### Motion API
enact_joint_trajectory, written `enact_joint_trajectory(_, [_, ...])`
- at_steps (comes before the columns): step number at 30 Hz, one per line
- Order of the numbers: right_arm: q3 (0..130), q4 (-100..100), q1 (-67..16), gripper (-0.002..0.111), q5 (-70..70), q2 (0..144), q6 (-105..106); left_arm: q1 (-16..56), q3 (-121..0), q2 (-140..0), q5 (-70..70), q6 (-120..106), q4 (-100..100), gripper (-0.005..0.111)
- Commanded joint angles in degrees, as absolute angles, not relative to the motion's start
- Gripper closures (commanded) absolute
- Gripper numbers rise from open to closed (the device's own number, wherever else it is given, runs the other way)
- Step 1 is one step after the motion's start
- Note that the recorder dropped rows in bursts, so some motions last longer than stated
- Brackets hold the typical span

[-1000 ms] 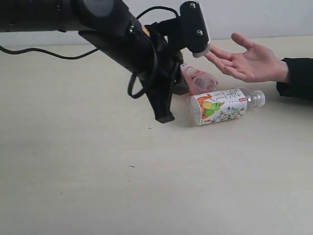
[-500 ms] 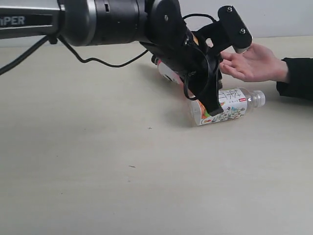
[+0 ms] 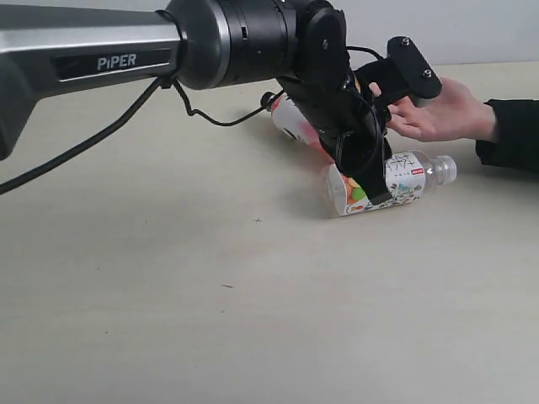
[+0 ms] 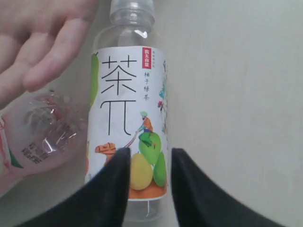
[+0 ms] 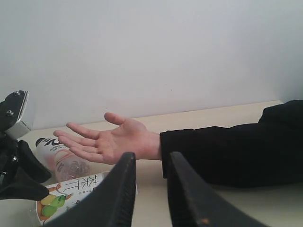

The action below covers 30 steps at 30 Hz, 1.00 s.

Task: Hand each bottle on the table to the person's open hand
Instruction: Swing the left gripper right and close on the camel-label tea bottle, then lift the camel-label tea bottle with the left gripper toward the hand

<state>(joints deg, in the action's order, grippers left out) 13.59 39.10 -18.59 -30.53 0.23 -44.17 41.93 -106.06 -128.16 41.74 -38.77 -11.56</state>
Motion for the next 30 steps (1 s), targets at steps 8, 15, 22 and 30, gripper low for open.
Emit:
enact_joint_trajectory(8, [13.5, 39.2, -18.7, 0.083, -30.2, 0.0, -44.0, 42.4, -106.7, -130.3, 40.9, -39.5, -8.1, 0.034])
enact_joint_trajectory(15, [13.5, 39.2, -18.7, 0.083, -29.8, 0.0, -44.0, 42.5, -106.7, -132.9, 37.8, -43.9, -6.2, 0.033])
enact_joint_trajectory(22, [13.5, 38.9, -18.7, 0.083, -30.0, 0.0, -44.1, 42.5, -106.7, -133.4, 36.7, -44.6, -6.2, 0.033])
enact_joint_trajectory(30, [13.5, 38.9, -18.7, 0.083, -30.0, 0.0, -44.1, 42.5, -106.7, -133.5, 36.5, -42.5, -6.2, 0.026])
